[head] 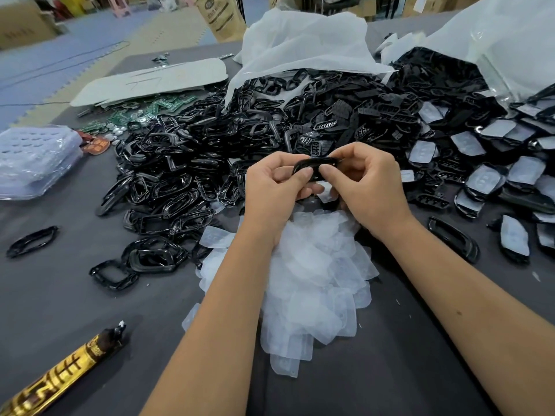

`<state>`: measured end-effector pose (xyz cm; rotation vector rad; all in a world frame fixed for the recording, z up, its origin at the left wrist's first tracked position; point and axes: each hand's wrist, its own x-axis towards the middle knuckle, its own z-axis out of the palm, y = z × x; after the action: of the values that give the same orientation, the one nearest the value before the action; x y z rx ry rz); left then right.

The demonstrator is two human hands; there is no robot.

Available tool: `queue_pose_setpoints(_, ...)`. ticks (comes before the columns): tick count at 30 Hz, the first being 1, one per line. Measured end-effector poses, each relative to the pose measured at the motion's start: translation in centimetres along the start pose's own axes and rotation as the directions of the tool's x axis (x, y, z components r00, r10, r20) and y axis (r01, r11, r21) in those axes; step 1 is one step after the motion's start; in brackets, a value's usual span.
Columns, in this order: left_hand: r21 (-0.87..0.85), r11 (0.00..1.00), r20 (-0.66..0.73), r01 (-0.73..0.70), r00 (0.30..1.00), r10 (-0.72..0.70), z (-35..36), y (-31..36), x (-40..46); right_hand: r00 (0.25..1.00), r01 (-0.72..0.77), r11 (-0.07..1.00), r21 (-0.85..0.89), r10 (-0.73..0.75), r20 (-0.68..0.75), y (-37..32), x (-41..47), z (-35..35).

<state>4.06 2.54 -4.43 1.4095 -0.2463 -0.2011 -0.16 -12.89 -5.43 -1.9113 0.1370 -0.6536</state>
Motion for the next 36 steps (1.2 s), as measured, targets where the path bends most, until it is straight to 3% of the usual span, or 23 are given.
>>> queue_pose_setpoints(11, 0.010, 1.000, 0.009, -0.019, 1.000, 0.019, 0.0, 0.2, -0.1, 0.998, -0.005, 0.994, 0.105, -0.001, 0.059, 0.2, -0.1, -0.1)
queue_pose_setpoints(18, 0.057, 0.990, -0.011, -0.132, 0.991, 0.133, 0.0, 0.2, -0.1, 0.976, 0.180, 0.975, -0.132, -0.194, -0.097, -0.6, -0.7, 0.5)
queue_pose_setpoints(22, 0.002, 0.977, -0.210, -0.215, 0.955, 0.211, -1.6, 1.1, 0.5, 0.949, 0.263, 0.941, -0.214, -0.292, -0.116, -1.2, -0.2, 0.1)
queue_pose_setpoints(24, -0.062, 0.966, -0.374, -0.250, 0.903, 0.209, -3.2, 1.6, 1.0, 0.941, 0.310, 0.895, -0.320, -0.337, -0.030, -1.7, 0.4, 0.3)
queue_pose_setpoints(29, -0.040, 0.939, -0.666, -0.340, 0.710, 0.229, -5.2, 1.6, 1.7, 0.876, 0.443, 0.761, -0.474, -0.256, 0.408, -3.2, 1.7, 3.7)
queue_pose_setpoints(33, -0.015, 0.937, -0.722, -0.348, 0.652, 0.231, -5.2, 1.2, 2.0, 0.767, 0.564, 0.632, -0.531, -0.163, 0.621, -4.4, 2.8, 6.8)
queue_pose_setpoints(36, 0.000, 0.940, -0.720, -0.341, 0.653, 0.237, -5.1, 1.1, 2.0, 0.750, 0.571, 0.602, -0.559, -0.104, 0.654, -4.8, 3.2, 7.7)
